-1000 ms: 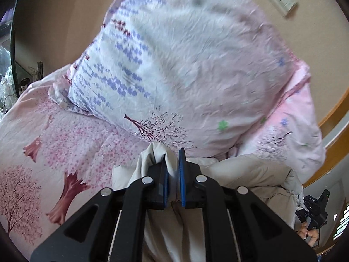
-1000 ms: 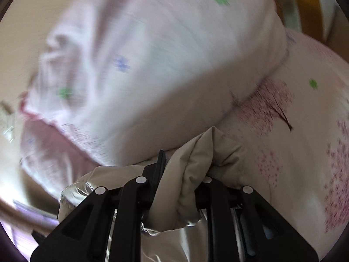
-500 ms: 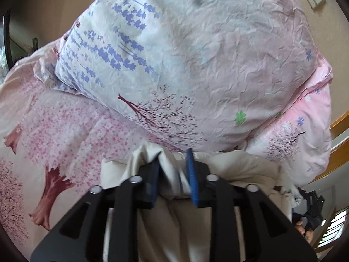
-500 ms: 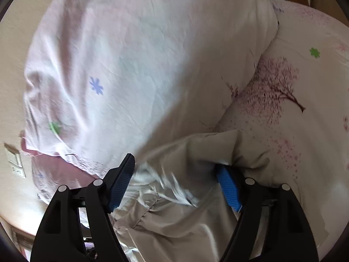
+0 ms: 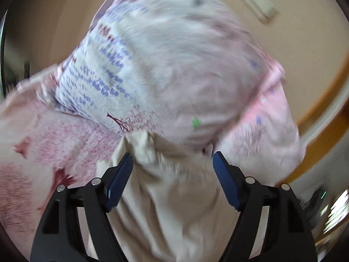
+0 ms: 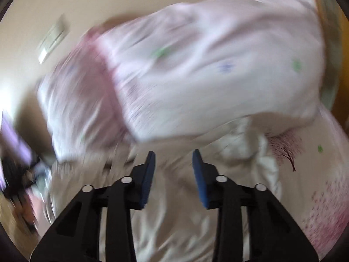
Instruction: Fold large clothes
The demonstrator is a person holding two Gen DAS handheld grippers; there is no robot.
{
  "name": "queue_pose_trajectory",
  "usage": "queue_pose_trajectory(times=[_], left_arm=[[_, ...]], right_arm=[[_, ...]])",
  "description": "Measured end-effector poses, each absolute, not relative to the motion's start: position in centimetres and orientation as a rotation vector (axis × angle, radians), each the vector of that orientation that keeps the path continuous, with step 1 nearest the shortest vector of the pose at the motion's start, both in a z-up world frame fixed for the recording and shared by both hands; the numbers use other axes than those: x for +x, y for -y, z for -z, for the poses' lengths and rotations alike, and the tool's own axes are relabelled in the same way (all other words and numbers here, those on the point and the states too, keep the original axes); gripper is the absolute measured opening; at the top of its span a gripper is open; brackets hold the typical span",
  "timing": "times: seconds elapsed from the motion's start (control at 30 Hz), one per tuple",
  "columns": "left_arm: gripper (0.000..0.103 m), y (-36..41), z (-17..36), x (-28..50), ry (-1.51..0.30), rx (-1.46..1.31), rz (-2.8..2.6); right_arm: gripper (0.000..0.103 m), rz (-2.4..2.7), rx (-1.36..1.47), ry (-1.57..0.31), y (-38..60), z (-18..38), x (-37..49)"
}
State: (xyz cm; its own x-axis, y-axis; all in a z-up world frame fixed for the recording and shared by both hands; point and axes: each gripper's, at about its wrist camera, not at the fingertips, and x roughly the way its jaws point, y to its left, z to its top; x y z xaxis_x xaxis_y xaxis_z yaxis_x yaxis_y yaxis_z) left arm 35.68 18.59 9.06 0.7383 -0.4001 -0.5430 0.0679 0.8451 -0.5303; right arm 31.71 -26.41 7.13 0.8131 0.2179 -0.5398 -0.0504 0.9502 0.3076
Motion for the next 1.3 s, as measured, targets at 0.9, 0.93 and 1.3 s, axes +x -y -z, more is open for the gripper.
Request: queue_pose_trajectory(times=[0.9,0.93,1.3], left_arm=[[0.059,-12.1,-3.3,39.3,-0.936,-0.127,0.055],[0.059,-12.3,-3.0,39.6,-0.95,-0.127,0.042],[0.062,-14.4,-3.7,35.9,-0.888,-0.166,0.113]], right_arm=[[0.019,-0.049,0.38,-1.086,25.1,1.0,41.3],[0.019,-0.056,0.39,-1.089,25.3,1.0,41.2],[0.023,0.004,0.402,-0.809,32.8,-3.3,32.0]])
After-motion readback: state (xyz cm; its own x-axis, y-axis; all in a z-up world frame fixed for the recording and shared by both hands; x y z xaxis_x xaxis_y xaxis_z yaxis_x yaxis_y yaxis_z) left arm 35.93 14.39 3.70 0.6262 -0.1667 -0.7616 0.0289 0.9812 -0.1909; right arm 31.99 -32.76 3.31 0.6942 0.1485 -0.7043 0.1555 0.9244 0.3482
